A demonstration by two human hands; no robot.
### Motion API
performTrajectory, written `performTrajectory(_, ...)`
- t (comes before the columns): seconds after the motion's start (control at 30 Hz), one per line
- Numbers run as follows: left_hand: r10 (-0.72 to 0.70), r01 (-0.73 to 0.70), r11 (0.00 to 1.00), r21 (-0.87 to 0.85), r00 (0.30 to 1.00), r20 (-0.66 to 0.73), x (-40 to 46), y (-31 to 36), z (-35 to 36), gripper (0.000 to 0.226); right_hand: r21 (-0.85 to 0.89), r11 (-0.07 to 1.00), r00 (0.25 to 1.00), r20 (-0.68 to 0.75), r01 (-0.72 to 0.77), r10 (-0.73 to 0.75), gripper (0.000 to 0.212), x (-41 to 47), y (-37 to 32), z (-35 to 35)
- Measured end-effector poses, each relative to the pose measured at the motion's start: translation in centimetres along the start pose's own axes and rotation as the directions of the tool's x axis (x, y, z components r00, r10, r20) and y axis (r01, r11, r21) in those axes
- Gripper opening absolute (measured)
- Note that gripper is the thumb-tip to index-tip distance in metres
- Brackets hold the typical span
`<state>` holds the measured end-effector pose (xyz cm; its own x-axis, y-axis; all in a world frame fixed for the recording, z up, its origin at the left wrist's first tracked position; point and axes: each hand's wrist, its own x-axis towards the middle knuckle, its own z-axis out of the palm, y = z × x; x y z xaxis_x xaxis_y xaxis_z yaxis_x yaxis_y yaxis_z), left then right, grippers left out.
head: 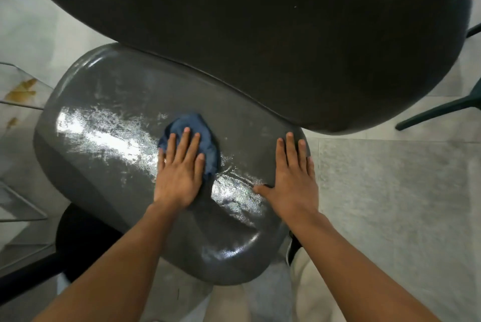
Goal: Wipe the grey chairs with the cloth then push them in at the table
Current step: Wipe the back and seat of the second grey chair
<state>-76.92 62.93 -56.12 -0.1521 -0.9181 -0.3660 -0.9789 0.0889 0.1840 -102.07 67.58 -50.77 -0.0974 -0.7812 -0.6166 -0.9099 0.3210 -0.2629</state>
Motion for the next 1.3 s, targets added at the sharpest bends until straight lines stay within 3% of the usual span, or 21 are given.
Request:
performTrajectory(0.1,-0.257,0.257,0.966,-0.024,0.966,-0.003,1.8,-1.5,-1.0,0.06,0.023,1.0,1.0,0.029,-0.004,0.004,0.119,0.1,0.0,-0.3)
performTrajectory(0.27,-0.346,0.343,0.935,-0.094,0.938,-0.019,7.0,3.1,-1.4,0.063,0.014,1.0,1.0,0.026,0.003,-0.003,0.12,0.3,-0.2,-0.3)
performTrajectory(0.33,-0.272,0.271,0.959,-0.082,0.962,-0.002,8.2,5.6,-1.1,0.063,0.016,1.0,1.0,0.023,0.012,-0.012,0.119,0.3,-0.1,-0.4)
performTrajectory(0.47,0.005,-0.005,0.999,-0.046,1.0,-0.002,6.8,10.9,-0.4,0.065,0.059,0.998,0.999,0.018,0.031,-0.032,0.116,0.2,0.5,-0.8)
performTrajectory(0.6,0.271,-0.264,0.954,-0.141,0.962,0.032,1.4,12.1,0.7,0.06,0.061,0.997,0.999,0.015,0.051,-0.052,0.11,-0.2,1.2,-1.1)
performTrajectory(0.7,0.365,-0.361,0.931,-0.059,0.927,0.086,-1.5,7.9,1.3,0.055,0.072,0.997,0.999,0.002,0.04,-0.041,0.112,-0.5,1.4,-1.0)
performTrajectory(0.77,0.303,-0.307,0.951,0.031,0.949,0.085,-1.9,4.2,1.1,0.055,0.092,0.995,1.0,0.004,0.029,-0.03,0.113,-0.6,1.5,-0.9)
performTrajectory(0.83,0.121,-0.125,0.99,0.068,0.991,0.052,-1.1,1.0,0.3,0.058,0.098,0.995,1.0,0.017,0.023,-0.025,0.113,-0.5,1.5,-0.8)
performTrajectory(0.93,-0.222,0.221,0.975,-0.036,0.975,-0.011,2.5,0.0,-0.9,0.061,0.081,0.996,0.999,0.039,0.02,-0.023,0.114,-0.2,1.5,-0.8)
performTrajectory(1.0,-0.316,0.311,0.943,-0.119,0.948,-0.026,5.2,2.3,-1.0,0.058,0.074,0.997,0.998,0.053,0.015,-0.019,0.114,0.0,1.4,-0.9)
performTrajectory(1.07,-0.255,0.248,0.959,-0.139,0.966,-0.037,6.8,5.4,-0.9,0.058,0.064,0.998,0.998,0.058,0.016,-0.02,0.112,-0.1,1.4,-1.0)
performTrajectory(1.17,-0.019,0.018,0.992,-0.124,1.0,-0.003,7.0,10.0,-0.6,0.063,0.066,0.998,0.998,0.06,0.012,-0.016,0.112,-0.2,1.2,-1.1)
performTrajectory(1.3,0.169,-0.16,0.97,-0.183,0.985,0.032,4.4,13.0,-0.1,0.067,0.043,0.999,0.999,0.044,0.017,-0.019,0.112,-0.3,0.9,-1.2)
